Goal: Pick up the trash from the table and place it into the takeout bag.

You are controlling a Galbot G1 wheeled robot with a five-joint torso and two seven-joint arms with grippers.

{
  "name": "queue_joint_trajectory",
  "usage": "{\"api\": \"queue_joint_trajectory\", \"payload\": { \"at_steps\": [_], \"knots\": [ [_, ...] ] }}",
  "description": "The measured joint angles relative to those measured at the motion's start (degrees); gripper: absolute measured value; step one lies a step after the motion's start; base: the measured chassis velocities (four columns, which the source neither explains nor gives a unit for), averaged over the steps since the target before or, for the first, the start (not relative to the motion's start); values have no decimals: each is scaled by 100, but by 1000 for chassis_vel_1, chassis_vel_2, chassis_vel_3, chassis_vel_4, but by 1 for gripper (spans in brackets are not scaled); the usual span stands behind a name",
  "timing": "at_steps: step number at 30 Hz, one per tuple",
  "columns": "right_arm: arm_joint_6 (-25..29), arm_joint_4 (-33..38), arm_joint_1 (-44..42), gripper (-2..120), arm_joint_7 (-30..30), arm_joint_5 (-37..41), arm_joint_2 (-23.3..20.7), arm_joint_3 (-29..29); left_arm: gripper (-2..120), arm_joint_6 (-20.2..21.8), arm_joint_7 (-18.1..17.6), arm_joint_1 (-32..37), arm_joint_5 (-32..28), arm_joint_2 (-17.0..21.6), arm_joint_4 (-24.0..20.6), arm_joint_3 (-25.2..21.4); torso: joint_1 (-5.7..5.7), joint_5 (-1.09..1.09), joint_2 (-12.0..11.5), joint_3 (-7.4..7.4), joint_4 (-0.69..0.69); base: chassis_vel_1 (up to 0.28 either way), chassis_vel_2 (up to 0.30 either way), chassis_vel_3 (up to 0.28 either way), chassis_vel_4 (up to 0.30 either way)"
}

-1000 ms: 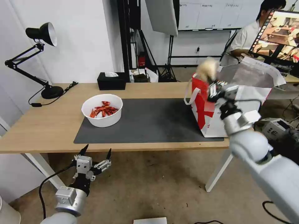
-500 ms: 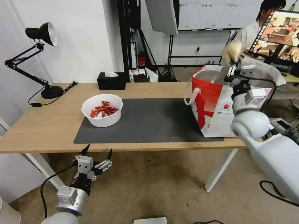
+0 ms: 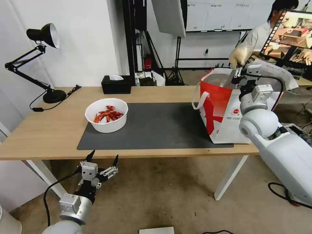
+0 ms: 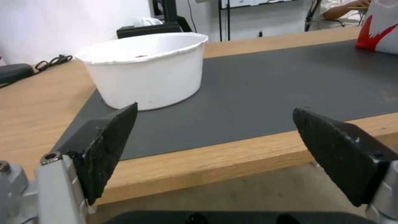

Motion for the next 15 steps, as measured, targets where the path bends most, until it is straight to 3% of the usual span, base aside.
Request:
{"api": "queue_joint_trajectory", "payload": {
  "at_steps": [15],
  "knots": [
    [-134, 42, 31, 84, 8, 120, -47, -59, 100, -3, 5, -30, -7, 15, 17, 20, 0, 0, 0, 0, 0, 0, 0, 0, 0]
  ]
}}
